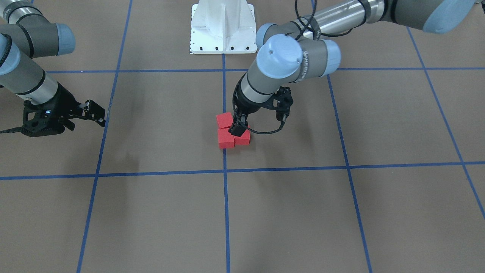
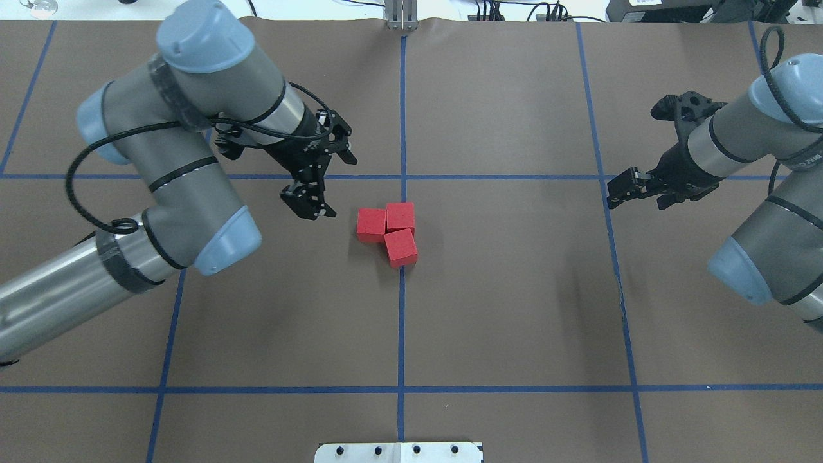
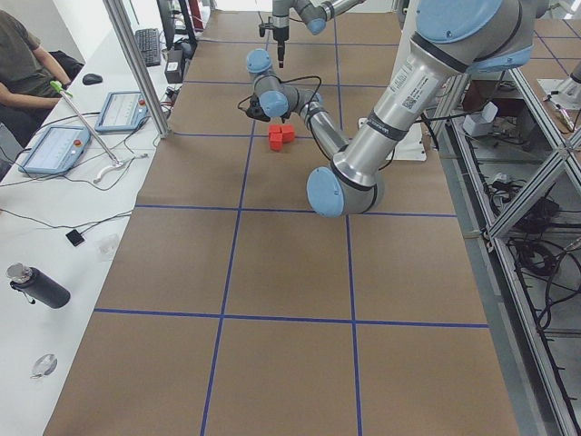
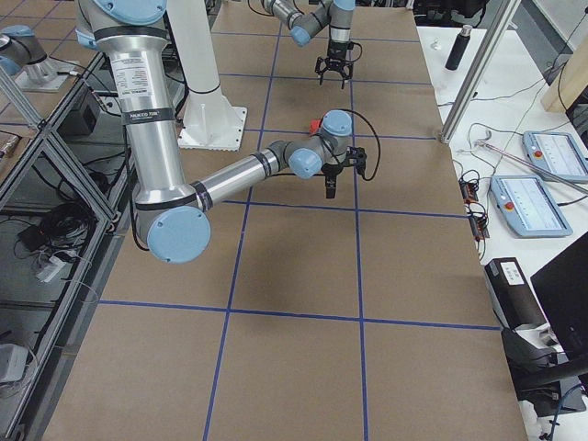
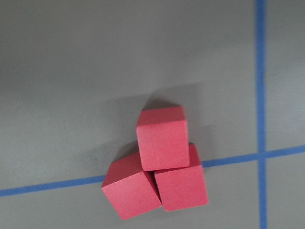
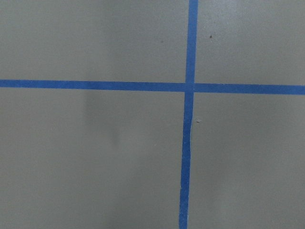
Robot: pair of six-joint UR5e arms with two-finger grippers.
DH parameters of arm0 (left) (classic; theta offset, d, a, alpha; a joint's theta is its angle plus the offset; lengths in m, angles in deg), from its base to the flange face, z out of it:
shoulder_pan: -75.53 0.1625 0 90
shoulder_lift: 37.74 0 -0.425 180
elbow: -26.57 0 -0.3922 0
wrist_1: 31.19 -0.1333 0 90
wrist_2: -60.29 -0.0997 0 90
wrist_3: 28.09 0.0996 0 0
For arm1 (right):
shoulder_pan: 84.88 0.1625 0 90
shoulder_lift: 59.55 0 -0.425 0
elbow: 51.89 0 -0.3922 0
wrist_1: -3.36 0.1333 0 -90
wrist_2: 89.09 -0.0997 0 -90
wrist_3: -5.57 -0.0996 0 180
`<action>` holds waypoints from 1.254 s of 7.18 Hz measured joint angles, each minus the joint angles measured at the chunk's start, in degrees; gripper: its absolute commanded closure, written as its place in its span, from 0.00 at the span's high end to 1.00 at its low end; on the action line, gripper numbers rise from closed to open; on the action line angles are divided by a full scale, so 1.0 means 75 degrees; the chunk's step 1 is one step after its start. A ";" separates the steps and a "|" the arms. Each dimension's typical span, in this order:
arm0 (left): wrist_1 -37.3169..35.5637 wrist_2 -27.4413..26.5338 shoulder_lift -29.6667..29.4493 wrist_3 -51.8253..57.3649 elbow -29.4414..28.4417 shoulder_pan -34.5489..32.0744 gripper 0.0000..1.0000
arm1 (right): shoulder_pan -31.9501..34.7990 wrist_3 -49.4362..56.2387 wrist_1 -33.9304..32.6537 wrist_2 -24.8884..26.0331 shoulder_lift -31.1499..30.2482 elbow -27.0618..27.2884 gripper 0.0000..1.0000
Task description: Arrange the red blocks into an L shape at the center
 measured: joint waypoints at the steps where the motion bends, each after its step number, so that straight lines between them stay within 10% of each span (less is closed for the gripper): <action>1: 0.0009 0.0067 0.1101 0.1464 0.0811 -0.0263 1.00 | 0.0168 0.0043 -0.0002 -0.0038 -0.0023 0.0012 1.00; 5: 0.0032 0.0653 0.4362 0.8042 0.1792 -0.2322 1.00 | 0.1167 0.0365 -0.0070 -0.0508 -0.0123 -0.0019 1.00; 9: 0.0010 0.0960 0.4862 1.3817 0.0163 -0.4540 1.00 | 0.2322 0.1948 -0.0148 -0.1035 -0.0640 -0.0250 1.00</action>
